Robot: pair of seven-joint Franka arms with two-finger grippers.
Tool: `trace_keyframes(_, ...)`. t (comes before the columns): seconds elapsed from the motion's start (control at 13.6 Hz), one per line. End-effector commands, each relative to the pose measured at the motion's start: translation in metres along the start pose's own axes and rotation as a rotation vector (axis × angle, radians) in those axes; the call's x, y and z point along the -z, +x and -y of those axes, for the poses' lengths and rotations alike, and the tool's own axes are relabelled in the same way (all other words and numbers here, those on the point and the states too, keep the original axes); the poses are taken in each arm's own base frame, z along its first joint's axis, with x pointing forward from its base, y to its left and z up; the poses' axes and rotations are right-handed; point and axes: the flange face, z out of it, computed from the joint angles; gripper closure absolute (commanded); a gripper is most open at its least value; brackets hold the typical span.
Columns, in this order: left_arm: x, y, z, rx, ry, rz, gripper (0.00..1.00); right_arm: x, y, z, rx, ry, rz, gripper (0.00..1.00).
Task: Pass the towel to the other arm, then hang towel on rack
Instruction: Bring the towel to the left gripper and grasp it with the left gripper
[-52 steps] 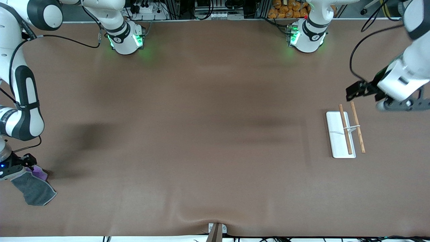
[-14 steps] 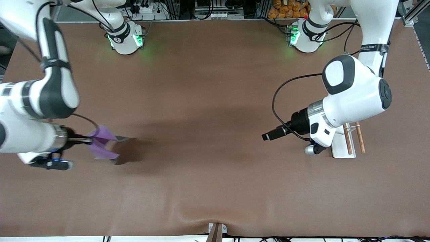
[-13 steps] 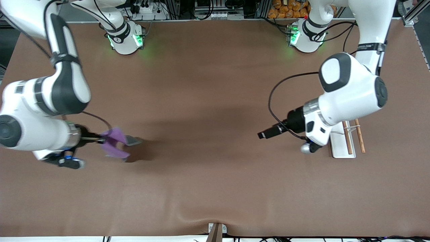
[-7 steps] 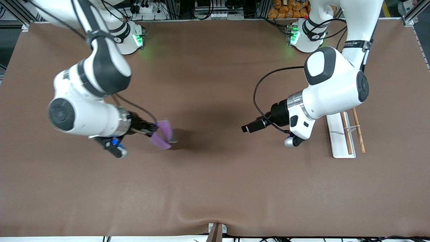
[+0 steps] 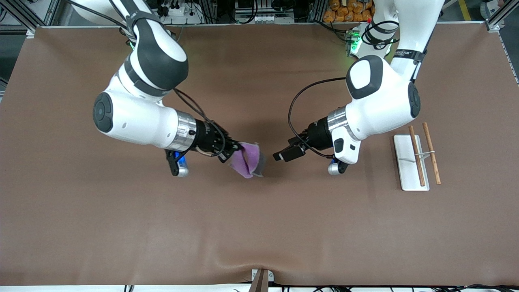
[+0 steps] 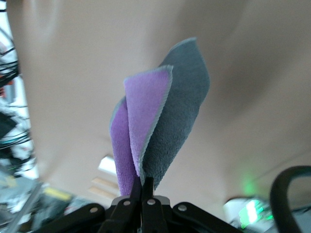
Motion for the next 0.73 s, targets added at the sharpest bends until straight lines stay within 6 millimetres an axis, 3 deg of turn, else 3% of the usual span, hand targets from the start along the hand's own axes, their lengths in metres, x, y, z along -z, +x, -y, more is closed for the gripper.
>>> trace_keyframes(0.0, -0.007, 0.012, 0.005, 0.072, -0.01, 0.008, 0.0, -0.002, -0.026, 0.005, -0.119, 0.085, 0.106, 1.0)
trace_keyframes(0.37, 0.0, 0.009, -0.001, 0.125, -0.026, 0.008, 0.0, -0.031, -0.063, 0.007, -0.229, 0.201, 0.205, 1.0)
trace_keyframes(0.59, 0.006, 0.01, -0.004, 0.124, -0.037, 0.004, 0.0, -0.037, -0.065, 0.007, -0.241, 0.199, 0.203, 1.0)
trace_keyframes(0.66, 0.006, 0.01, -0.005, 0.124, -0.038, 0.004, 0.05, -0.036, -0.065, 0.007, -0.241, 0.2, 0.203, 1.0)
